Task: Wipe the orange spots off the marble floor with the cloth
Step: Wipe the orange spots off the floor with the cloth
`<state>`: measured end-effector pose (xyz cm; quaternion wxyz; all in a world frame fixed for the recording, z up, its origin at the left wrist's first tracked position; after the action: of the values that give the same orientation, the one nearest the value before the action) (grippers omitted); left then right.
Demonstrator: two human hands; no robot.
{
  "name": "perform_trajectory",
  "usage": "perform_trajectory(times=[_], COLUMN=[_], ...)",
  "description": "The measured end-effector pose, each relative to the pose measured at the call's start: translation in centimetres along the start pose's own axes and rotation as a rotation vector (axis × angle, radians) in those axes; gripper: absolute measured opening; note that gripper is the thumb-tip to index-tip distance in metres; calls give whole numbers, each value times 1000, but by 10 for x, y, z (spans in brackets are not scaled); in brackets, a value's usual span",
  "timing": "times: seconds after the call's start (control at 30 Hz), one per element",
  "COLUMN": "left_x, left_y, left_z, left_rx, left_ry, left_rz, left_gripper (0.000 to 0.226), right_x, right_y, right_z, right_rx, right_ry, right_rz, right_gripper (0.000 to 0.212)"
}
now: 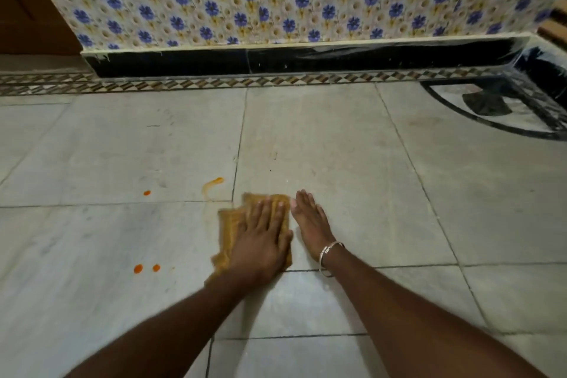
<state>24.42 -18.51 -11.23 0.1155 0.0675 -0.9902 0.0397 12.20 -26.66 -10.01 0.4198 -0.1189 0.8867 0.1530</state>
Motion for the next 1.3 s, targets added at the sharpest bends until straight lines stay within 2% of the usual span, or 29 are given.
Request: perform_trajectory(times=[0.07,0.1,0.2,0.27,0.4,0.43,0.53,0.6,0.67,0.73,0.8,0.87,0.93,1.0,1.17,1.23,1.3], left_x=[-10,-22,-44,-32,-17,-22,-29,-16,9,29,45,53,53,39,-14,-15,-8], left_y=[-38,-58,-83,-79,-101,-109,-107,-83,-49,-36,-52,-83,-116,-131,-87,-48,-2], left_z=[0,-2,-5,1,3,1,-2,-2,3,10,14,14,14,11,4,7,5], left_rx=[-26,-29,10,40,38,31,106,112,83,25,-48,-104,-96,-43,120,141,94], left_ry=[-35,-70,-96,-71,-49,-37,-26,-18,-1,44,85,75,71,30,-42,-31,-41], left_rz=[157,147,-199,-291,-20,-8,-157,-218,-123,96,338,408,310,128,-211,-247,-151], left_gripper=[67,66,68,71,74,70,60,64,70,68,70,68,67,71,71,70,72], right_x=[3,3,3,2,0,1,5,5,9,14,15,15,11,10,32,41,38], right_y=[2,-1,-12,-22,-26,-25,-24,-19,-12,-3,4,5,3,2,18,24,30], right_z=[1,3,6,6,13,15,5,-6,-14,-18,-19,-20,-24,-30,-43,-40,-31], right_rx=[61,87,132,132,148,141,101,157,251,326,389,435,429,385,279,222,163], right_ry=[-98,-123,-114,-101,28,25,-83,-249,-358,-434,-495,-501,-469,-423,-298,-187,-50], right_rz=[9,9,-9,-17,-65,-71,-27,43,102,148,214,217,169,149,156,140,110], right_gripper=[59,60,68,71,88,87,73,69,68,74,85,83,74,69,71,69,66])
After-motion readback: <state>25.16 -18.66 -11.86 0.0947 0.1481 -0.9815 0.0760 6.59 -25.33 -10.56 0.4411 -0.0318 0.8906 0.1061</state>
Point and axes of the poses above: each hand's wrist, its own y-axis away from the middle knuckle, its own z-axis out of the palm, x = y × z, the point moved 1 cm from there along -y, towards the middle knuckle, and after that the axes turned 11 degrees about x, right-handed, at the moved point
